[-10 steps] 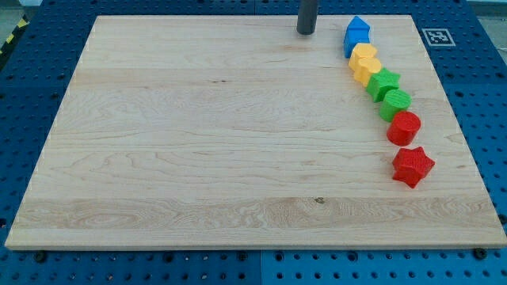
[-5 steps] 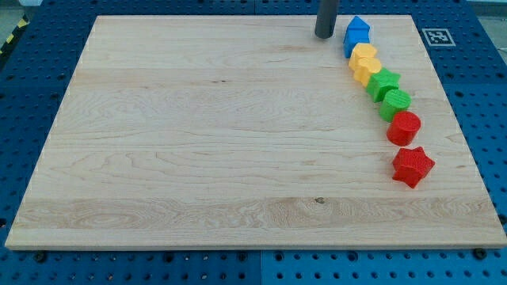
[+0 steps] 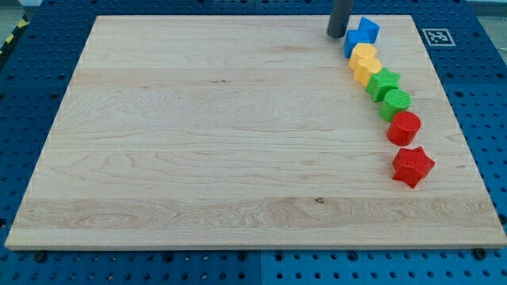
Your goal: Slightly adjust the blue and yellow blocks in the vertical line
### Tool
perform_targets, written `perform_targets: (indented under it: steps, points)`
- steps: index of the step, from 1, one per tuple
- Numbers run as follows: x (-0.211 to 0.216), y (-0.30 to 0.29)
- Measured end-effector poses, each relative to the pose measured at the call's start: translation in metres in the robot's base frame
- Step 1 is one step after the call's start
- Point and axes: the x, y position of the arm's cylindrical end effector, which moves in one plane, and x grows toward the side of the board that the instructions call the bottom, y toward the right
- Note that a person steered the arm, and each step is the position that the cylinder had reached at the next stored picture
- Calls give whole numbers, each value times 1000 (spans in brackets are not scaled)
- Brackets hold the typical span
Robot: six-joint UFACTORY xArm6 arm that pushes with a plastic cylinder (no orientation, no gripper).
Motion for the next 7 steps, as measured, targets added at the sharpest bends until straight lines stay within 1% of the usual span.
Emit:
perform_targets:
  steps: [2,7]
  points:
    - [33,-9]
    - [33,24]
